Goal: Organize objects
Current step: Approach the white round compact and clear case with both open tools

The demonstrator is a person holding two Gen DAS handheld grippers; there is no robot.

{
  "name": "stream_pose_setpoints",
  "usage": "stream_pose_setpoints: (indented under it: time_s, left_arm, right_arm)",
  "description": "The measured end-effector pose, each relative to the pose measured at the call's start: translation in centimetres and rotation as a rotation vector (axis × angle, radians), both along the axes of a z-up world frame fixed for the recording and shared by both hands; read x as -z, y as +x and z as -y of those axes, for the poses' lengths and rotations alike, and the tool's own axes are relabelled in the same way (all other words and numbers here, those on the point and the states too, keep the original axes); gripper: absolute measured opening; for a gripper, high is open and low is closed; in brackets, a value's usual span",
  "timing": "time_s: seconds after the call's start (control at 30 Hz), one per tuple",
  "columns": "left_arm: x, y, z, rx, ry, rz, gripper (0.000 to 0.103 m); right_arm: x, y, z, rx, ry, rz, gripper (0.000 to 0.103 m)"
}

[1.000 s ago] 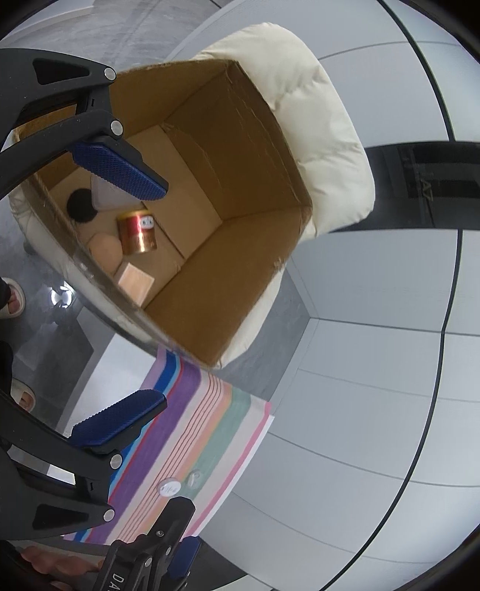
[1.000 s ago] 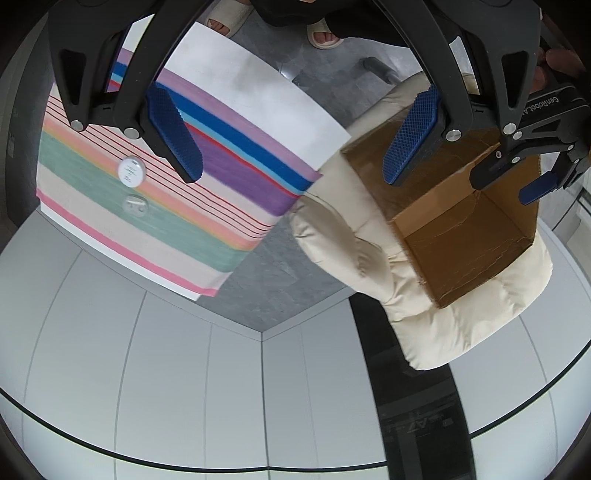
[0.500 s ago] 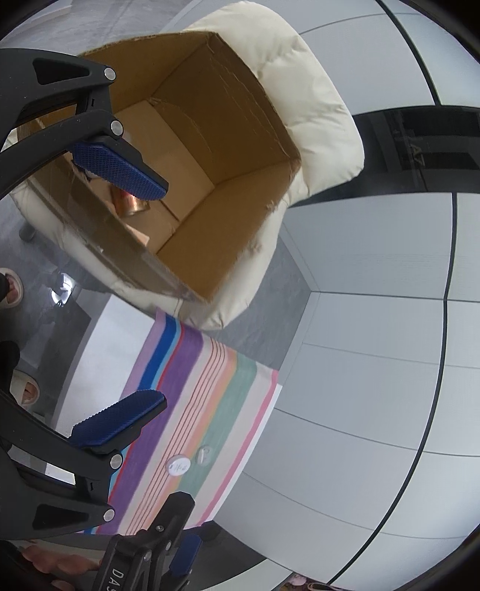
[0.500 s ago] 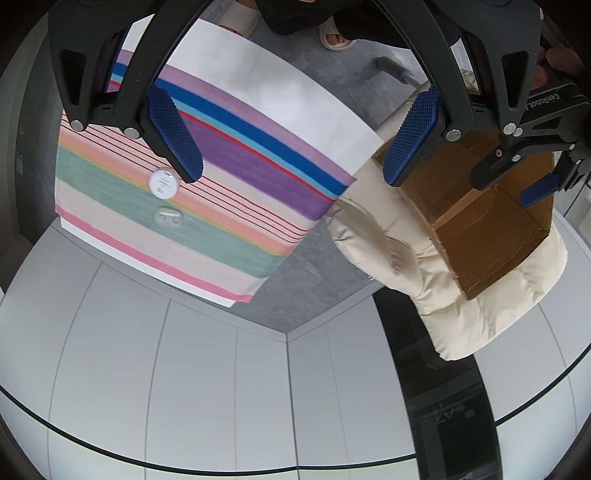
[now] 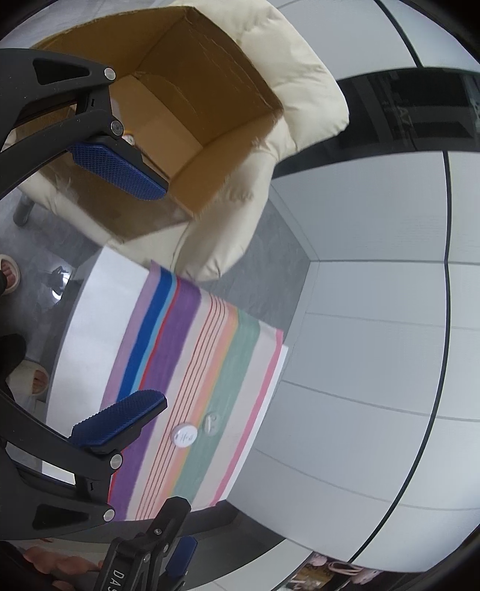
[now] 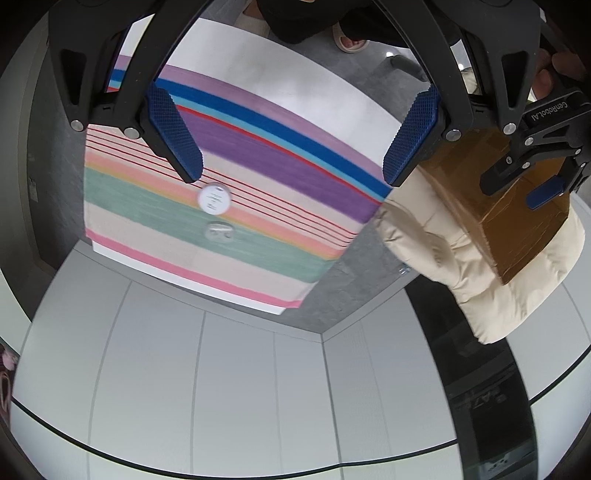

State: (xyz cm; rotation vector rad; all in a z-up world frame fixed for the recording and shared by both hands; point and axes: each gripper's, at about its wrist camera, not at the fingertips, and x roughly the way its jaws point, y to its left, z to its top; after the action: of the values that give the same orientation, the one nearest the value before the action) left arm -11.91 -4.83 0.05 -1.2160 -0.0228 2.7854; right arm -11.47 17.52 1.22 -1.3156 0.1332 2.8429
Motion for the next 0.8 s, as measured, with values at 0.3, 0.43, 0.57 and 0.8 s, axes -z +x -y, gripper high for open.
stream_pose_setpoints:
  time_s: [0.3,0.43,0.57,0.8]
  left_arm:
    - [-0.1,-0.1,-4.5,0.076,-0.001,-0.004,0.103]
    - [-0.2,-0.1,-6.4,0.103,-0.005,-0.004,0.103]
    - [-0.2,-0.2,-8.1,0.144,0.011,-0.006,0.103]
    - [0.2,-0.1,-11.6,0.211,0.022,-0.002,0.102]
  right_arm:
    - [0.0,1.4,-4.4,0.069,0.004,0.001,0.1]
    - [0.0,2.1,-6.3,0.097,0.001,0.001,0.1]
    - [0.2,2.7,-7.8,0.119,0.004,0.005,0.1]
    - [1.0,4.0,-11.0,0.163,0.003,0.024,0.1]
